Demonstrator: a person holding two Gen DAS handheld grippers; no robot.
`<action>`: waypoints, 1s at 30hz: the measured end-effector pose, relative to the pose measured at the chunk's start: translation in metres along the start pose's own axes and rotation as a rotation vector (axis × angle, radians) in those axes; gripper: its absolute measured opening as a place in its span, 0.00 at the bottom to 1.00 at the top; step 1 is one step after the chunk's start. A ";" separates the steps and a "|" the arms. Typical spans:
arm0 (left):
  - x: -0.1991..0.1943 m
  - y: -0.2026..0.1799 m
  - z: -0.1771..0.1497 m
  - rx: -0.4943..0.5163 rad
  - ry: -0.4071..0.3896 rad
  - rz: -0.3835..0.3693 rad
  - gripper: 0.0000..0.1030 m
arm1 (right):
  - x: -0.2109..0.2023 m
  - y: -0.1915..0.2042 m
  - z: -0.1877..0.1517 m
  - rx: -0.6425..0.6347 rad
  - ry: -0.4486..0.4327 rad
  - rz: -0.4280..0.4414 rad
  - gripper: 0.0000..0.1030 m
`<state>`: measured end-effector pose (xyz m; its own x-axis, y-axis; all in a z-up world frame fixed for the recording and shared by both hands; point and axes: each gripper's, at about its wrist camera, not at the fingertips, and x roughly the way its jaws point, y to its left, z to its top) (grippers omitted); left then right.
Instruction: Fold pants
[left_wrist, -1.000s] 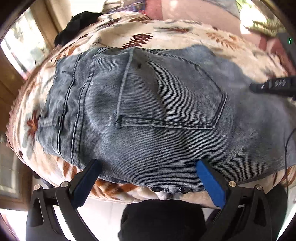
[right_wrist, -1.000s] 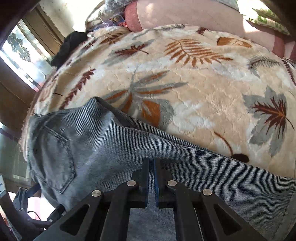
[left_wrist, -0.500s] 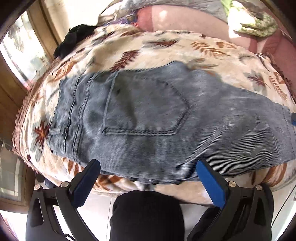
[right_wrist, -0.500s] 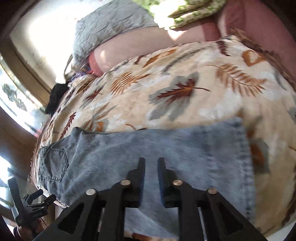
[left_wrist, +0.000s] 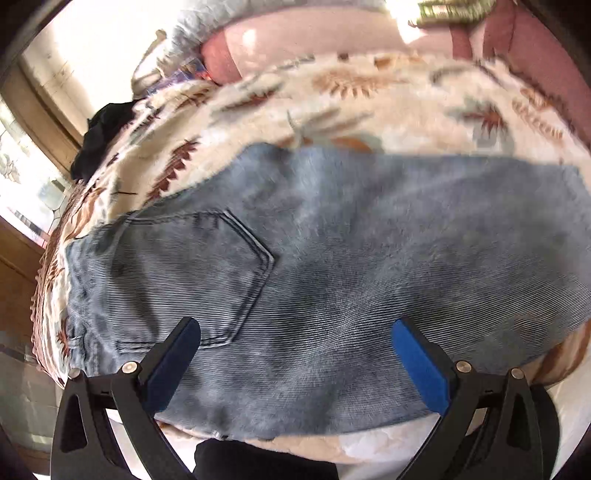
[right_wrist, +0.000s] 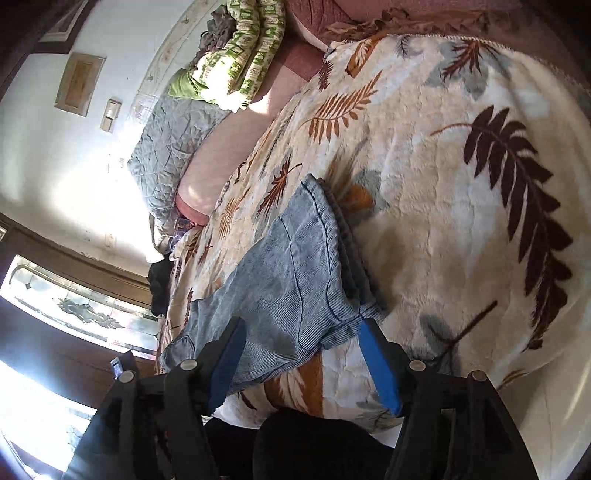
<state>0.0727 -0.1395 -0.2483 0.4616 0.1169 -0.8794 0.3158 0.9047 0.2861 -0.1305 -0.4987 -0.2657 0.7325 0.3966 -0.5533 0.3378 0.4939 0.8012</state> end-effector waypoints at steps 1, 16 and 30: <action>0.005 0.003 -0.002 -0.016 0.006 -0.009 1.00 | 0.004 -0.002 -0.003 0.015 0.009 0.011 0.66; 0.000 0.011 -0.006 -0.043 0.026 -0.029 1.00 | 0.041 -0.033 -0.002 0.153 -0.047 0.058 0.66; -0.007 0.045 -0.017 -0.160 0.066 -0.082 1.00 | 0.036 -0.009 -0.002 0.077 -0.139 -0.045 0.24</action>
<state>0.0695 -0.0923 -0.2355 0.3831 0.0621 -0.9216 0.2121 0.9652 0.1532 -0.1080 -0.4875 -0.2938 0.7885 0.2618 -0.5566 0.4128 0.4455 0.7944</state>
